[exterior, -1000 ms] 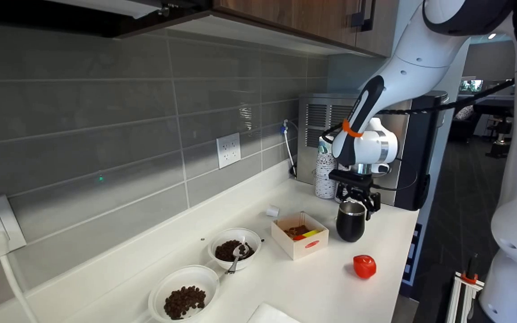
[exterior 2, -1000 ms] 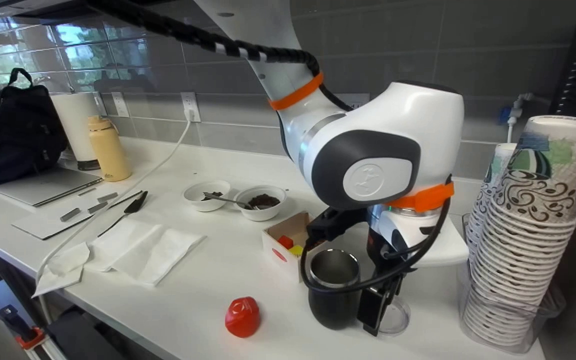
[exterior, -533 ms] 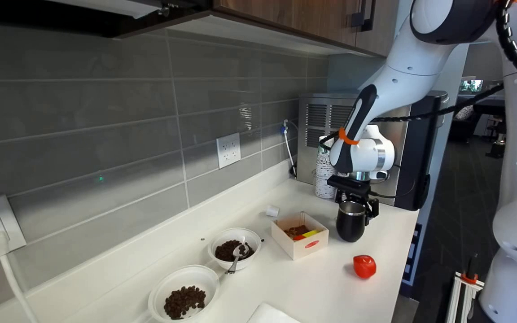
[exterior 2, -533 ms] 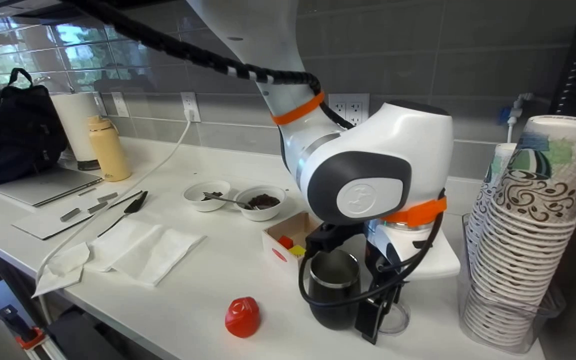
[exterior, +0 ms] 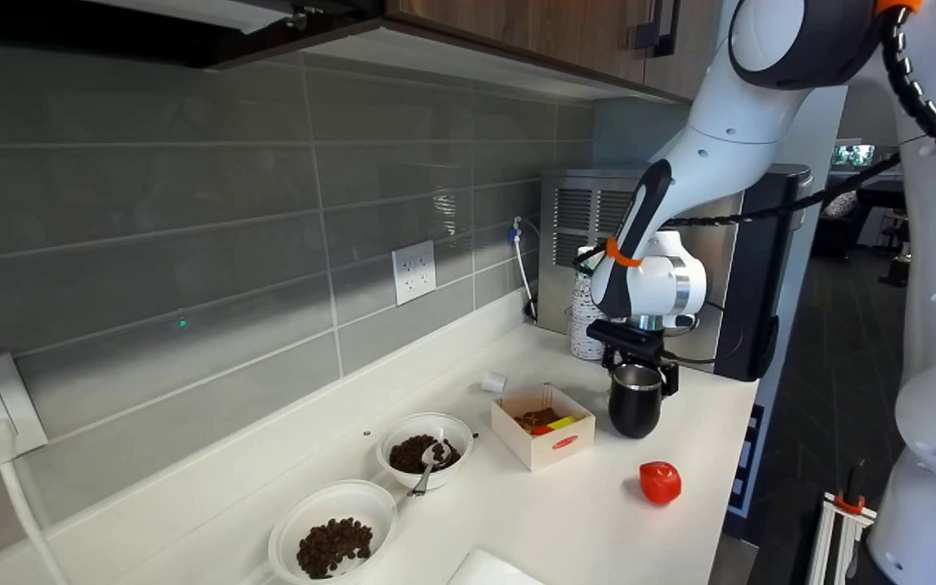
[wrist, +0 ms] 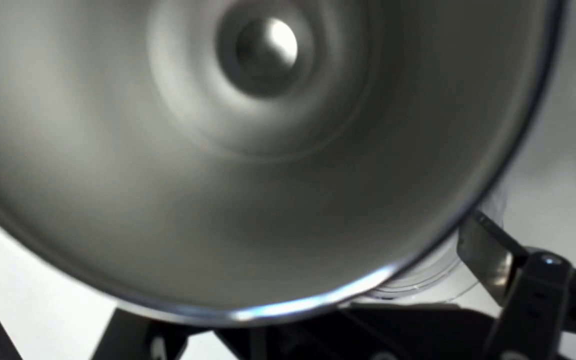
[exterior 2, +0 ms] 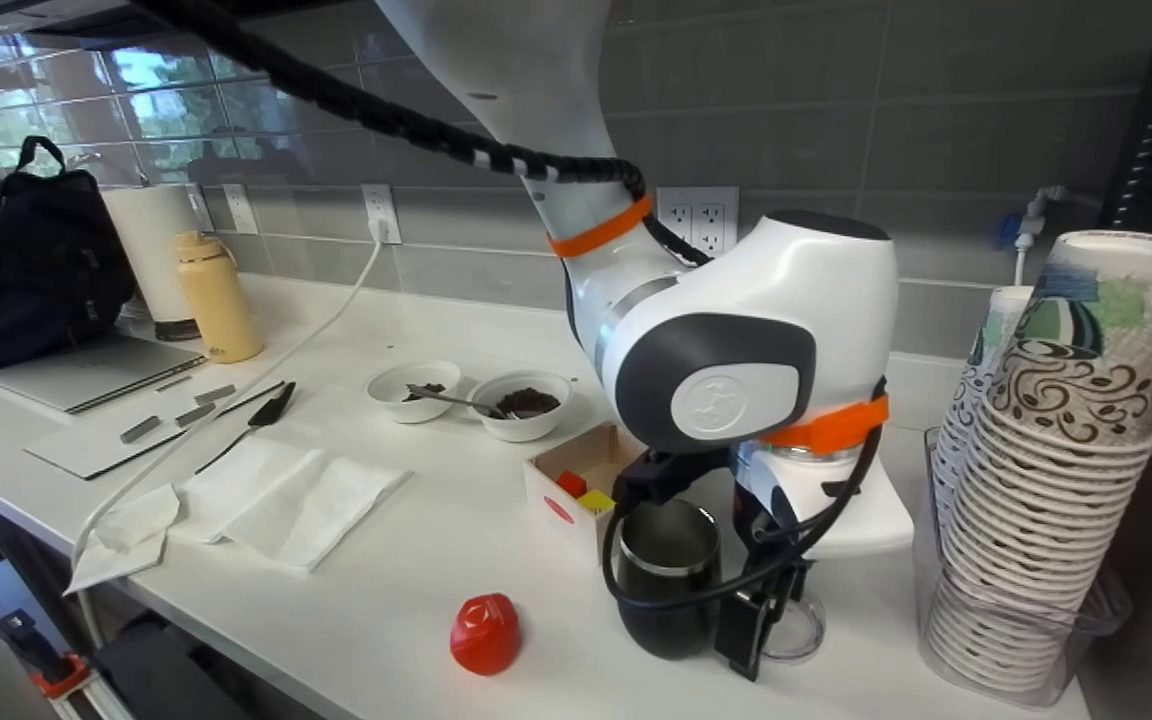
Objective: Put the clear lid on the black thermos.
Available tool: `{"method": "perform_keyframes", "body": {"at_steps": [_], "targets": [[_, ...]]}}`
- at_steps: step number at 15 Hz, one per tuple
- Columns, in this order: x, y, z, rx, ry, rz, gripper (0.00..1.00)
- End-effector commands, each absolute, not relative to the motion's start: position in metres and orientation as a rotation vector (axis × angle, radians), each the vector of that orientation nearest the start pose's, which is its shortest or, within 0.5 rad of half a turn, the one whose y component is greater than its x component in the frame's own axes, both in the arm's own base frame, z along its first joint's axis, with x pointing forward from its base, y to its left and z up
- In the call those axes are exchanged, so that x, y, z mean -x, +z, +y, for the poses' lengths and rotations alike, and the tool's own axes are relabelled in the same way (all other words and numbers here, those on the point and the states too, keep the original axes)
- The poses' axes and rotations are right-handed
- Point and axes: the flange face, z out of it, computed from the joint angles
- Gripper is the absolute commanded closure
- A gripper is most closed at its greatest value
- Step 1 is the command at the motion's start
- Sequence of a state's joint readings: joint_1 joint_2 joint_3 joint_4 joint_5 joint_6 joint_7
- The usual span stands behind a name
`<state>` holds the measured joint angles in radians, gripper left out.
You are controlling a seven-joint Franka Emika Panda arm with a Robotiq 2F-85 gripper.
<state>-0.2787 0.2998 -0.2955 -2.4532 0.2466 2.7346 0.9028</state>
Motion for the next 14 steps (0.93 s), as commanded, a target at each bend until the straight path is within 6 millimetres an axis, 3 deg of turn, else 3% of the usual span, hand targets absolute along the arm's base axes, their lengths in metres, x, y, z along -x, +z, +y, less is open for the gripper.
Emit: {"method": "perform_keyframes", "body": {"at_steps": [1,4,14], "targets": [[-0.406,0.189,-0.277,2.039,-0.045,2.355,0.00],[-0.410,0.192,-0.279,2.039,-0.069,2.353,0.00],[-0.421,0.178,-0.276,2.074,-0.062,2.352,0.00]]}}
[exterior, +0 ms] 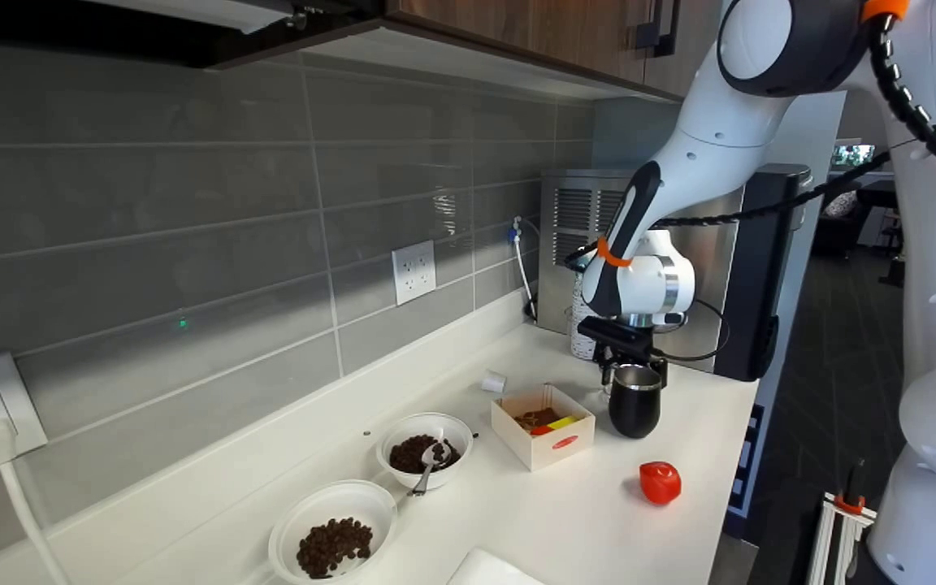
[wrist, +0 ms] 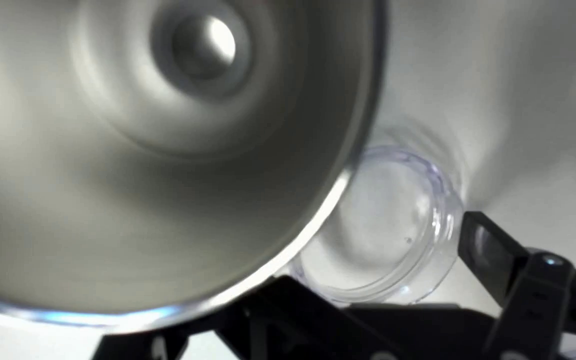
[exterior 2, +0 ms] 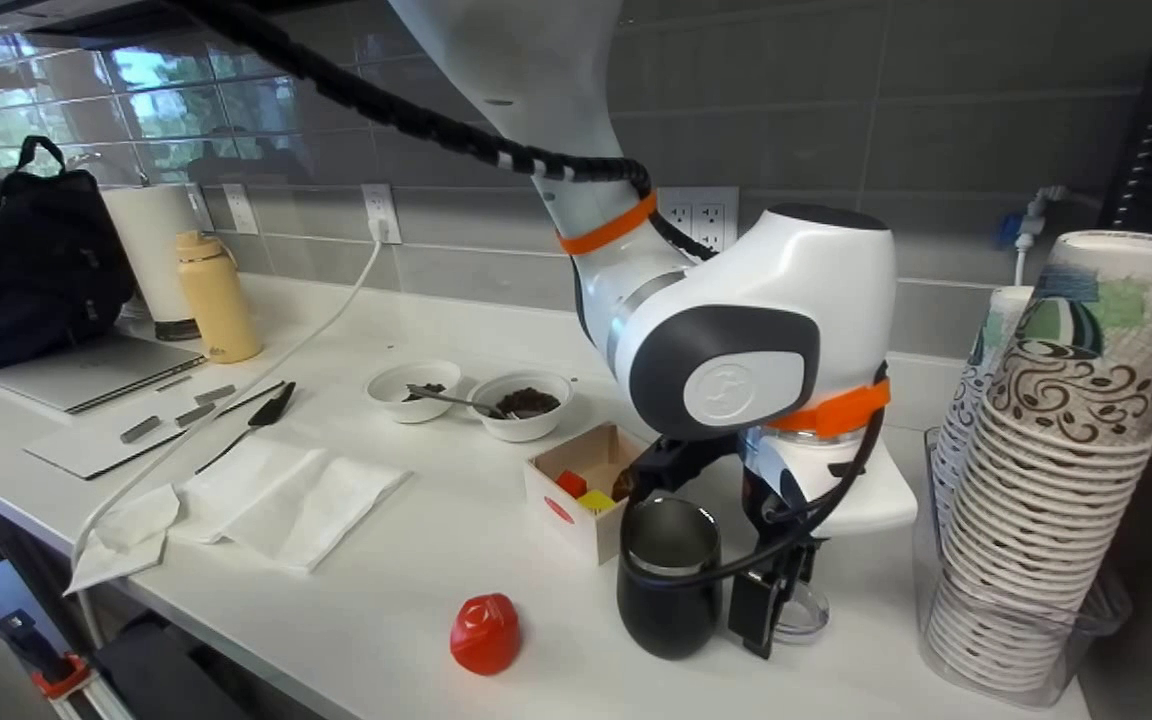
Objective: Put the clear lid on the black thermos.
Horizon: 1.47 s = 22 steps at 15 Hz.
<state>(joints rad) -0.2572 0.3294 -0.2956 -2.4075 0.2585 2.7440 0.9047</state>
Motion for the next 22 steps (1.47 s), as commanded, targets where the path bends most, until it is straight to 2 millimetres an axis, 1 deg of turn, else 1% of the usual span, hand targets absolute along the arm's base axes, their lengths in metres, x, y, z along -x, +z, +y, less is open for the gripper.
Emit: {"method": "perform_keyframes", "body": {"at_steps": [1,5,9,12,13,14,15,19,20,22], "targets": [[-0.421,0.174,-0.275,2.081,-0.062,2.353,0.00],[-0.418,0.165,-0.274,2.080,-0.037,2.362,0.00],[-0.422,0.174,-0.277,2.079,-0.064,2.353,0.00],[-0.422,0.173,-0.278,2.084,-0.069,2.354,0.00],[-0.422,0.172,-0.277,2.084,-0.069,2.353,0.25],[-0.421,0.172,-0.276,2.084,-0.065,2.350,0.28],[-0.421,0.172,-0.277,2.084,-0.068,2.349,0.33],[-0.419,0.170,-0.278,2.080,-0.060,2.356,0.33],[-0.419,0.172,-0.279,2.076,-0.060,2.356,0.33],[-0.421,0.182,-0.281,2.063,-0.059,2.359,0.33]]}}
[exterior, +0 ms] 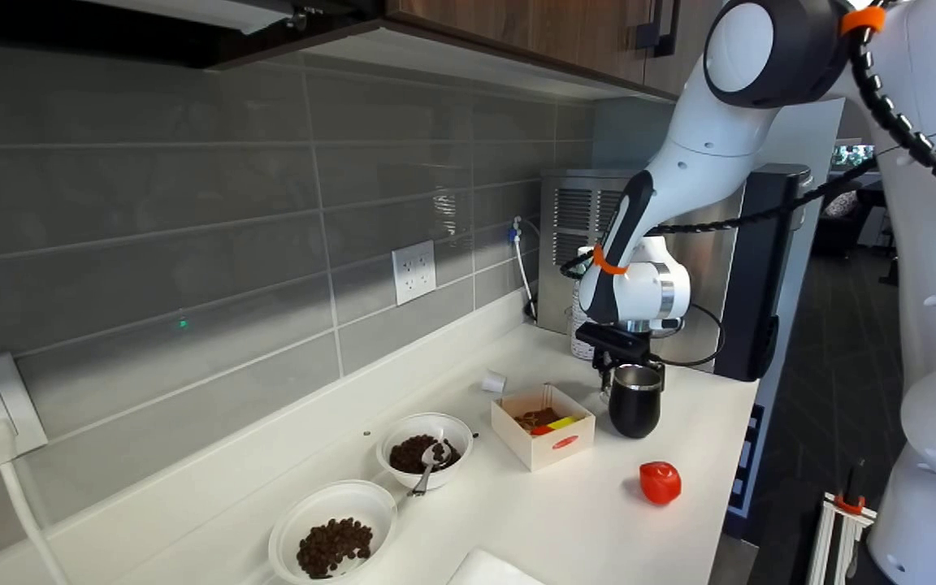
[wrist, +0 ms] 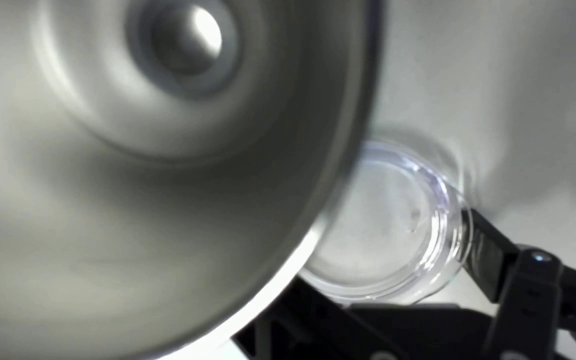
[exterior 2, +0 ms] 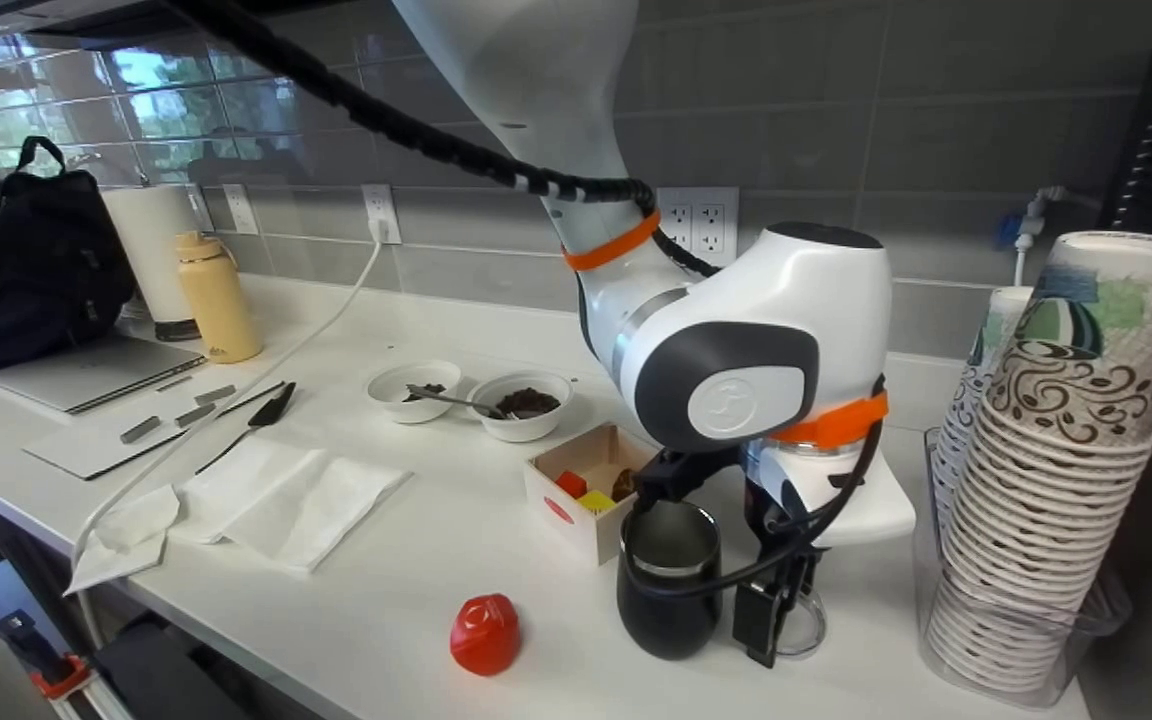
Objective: Put the clear lid on the black thermos.
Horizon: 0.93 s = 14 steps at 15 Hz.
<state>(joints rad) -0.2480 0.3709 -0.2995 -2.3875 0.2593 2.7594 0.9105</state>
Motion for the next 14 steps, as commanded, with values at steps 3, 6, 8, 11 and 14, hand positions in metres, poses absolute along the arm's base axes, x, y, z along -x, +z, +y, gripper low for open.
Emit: {"method": "perform_keyframes", "body": {"at_steps": [3,6,8,11,14], "targets": [[-0.424,0.203,-0.286,2.047,-0.106,2.363,0.33],[-0.430,0.227,-0.291,2.027,-0.165,2.356,0.33],[-0.434,0.245,-0.289,2.023,-0.203,2.341,0.33],[-0.437,0.272,-0.281,2.037,-0.229,2.306,0.33],[-0.437,0.298,-0.269,2.084,-0.225,2.283,0.33]]}}
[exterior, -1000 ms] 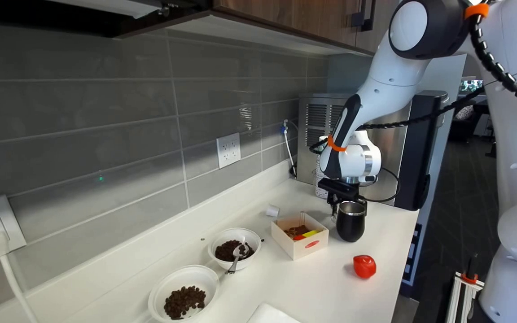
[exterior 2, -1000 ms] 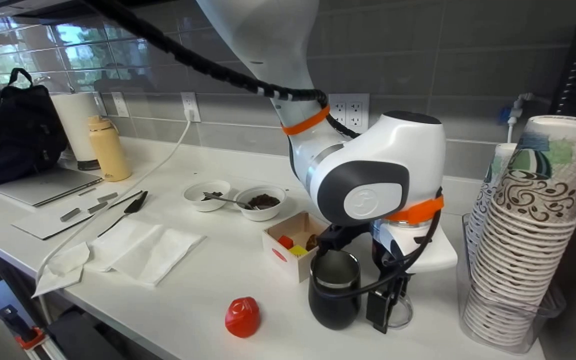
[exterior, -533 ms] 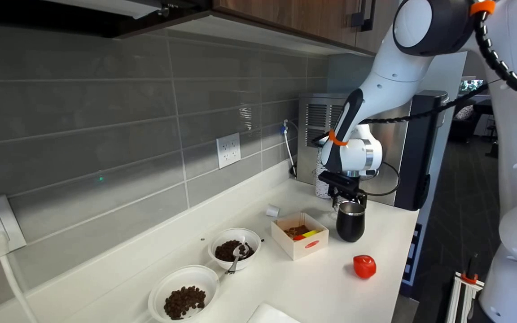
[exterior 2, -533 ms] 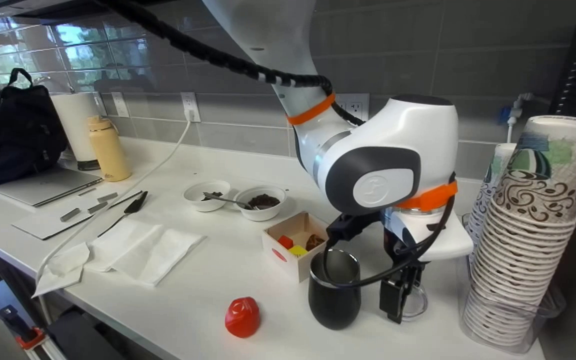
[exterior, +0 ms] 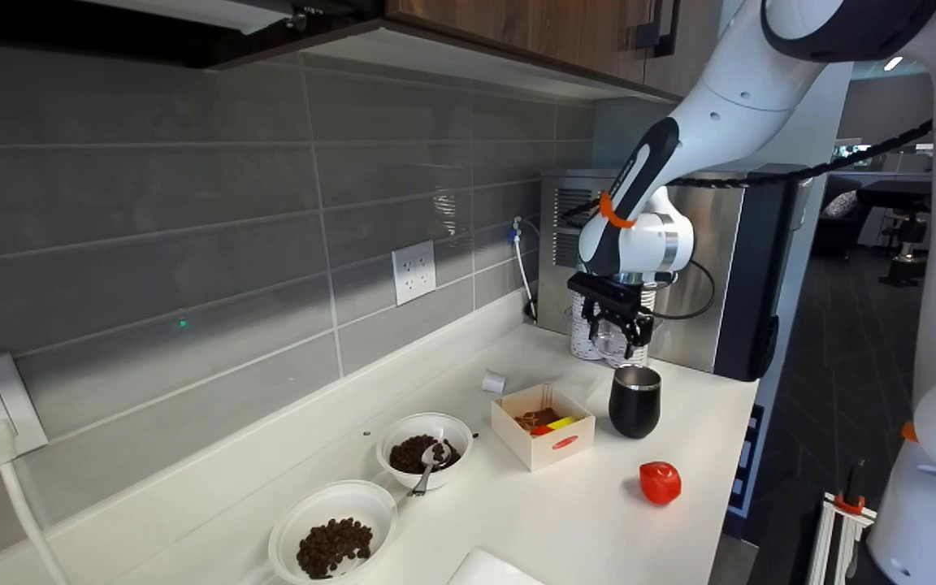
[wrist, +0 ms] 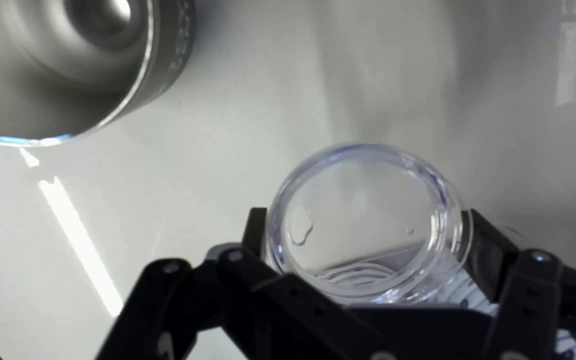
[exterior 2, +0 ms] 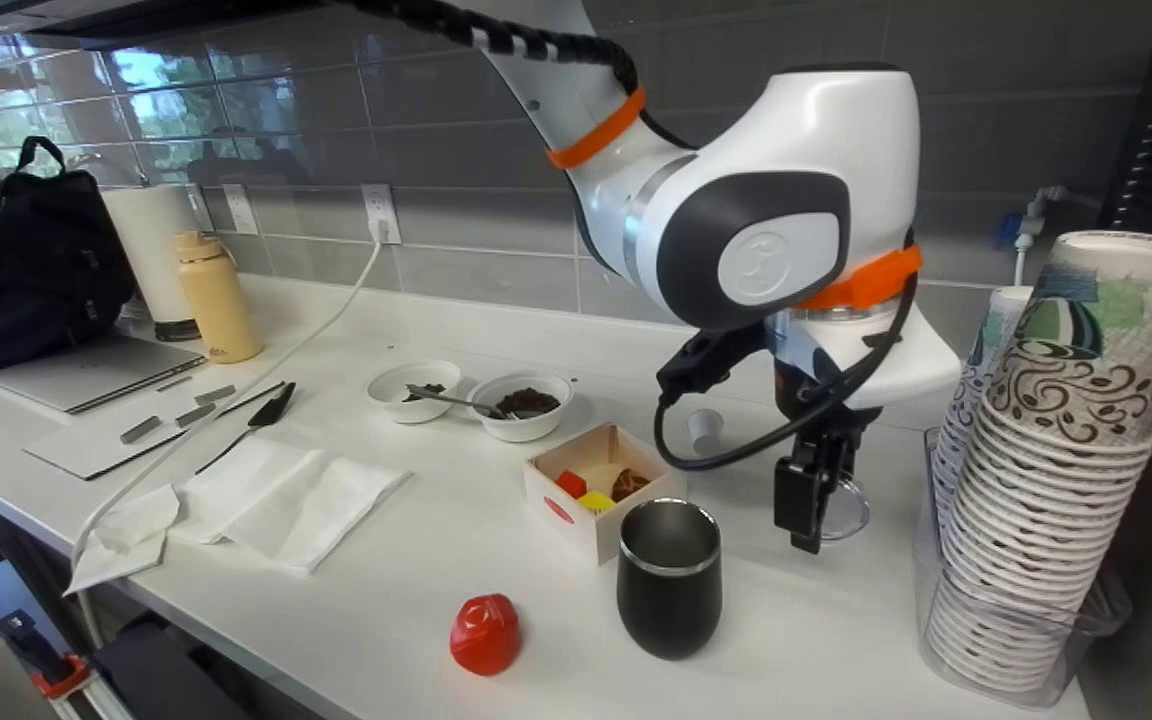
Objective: Put the clear lid on the black thermos.
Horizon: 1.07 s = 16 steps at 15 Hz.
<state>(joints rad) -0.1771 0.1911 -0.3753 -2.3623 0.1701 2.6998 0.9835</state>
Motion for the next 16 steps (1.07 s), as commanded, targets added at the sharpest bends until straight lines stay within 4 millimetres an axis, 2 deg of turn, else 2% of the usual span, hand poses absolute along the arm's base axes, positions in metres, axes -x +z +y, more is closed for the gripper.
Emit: {"method": "perform_keyframes", "body": {"at_steps": [1,4,9,16], "targets": [[-0.436,0.306,-0.266,2.102,-0.218,2.282,0.33],[-0.426,0.329,-0.252,2.173,-0.138,2.275,0.33],[-0.394,0.353,-0.220,2.252,-0.070,2.235,0.33],[-0.350,0.344,-0.193,2.239,-0.092,2.241,0.33]]}}
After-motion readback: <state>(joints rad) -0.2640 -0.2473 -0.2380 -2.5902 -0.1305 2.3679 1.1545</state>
